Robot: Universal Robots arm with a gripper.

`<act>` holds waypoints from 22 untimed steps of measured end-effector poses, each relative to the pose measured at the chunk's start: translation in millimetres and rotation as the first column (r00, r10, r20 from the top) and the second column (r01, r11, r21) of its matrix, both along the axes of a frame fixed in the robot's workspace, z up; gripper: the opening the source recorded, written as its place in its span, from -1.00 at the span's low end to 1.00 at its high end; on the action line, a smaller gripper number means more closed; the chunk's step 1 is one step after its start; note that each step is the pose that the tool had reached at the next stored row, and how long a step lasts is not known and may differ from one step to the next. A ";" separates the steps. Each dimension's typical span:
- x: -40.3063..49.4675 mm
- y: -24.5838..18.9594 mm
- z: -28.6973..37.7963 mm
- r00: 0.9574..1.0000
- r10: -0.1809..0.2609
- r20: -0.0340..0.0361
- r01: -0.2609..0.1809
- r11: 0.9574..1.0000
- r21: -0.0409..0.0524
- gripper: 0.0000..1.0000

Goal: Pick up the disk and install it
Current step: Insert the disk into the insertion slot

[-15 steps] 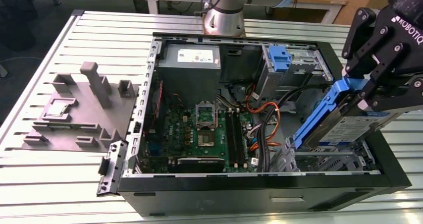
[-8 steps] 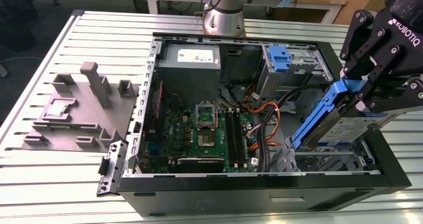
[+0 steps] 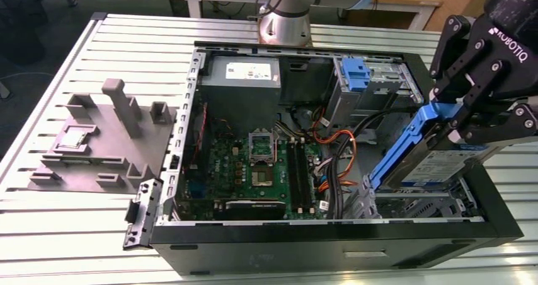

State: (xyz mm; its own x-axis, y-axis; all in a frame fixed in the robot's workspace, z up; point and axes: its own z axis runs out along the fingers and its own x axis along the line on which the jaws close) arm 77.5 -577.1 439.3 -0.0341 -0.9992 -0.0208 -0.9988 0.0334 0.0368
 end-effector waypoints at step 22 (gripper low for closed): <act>2.6 -0.1 -15.5 1.000 -0.001 0.000 0.001 1.000 0.000 -0.27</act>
State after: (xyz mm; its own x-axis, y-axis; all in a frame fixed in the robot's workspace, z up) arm 80.1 -577.1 423.8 -0.0348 -0.9992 -0.0210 -0.9987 0.0340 0.0368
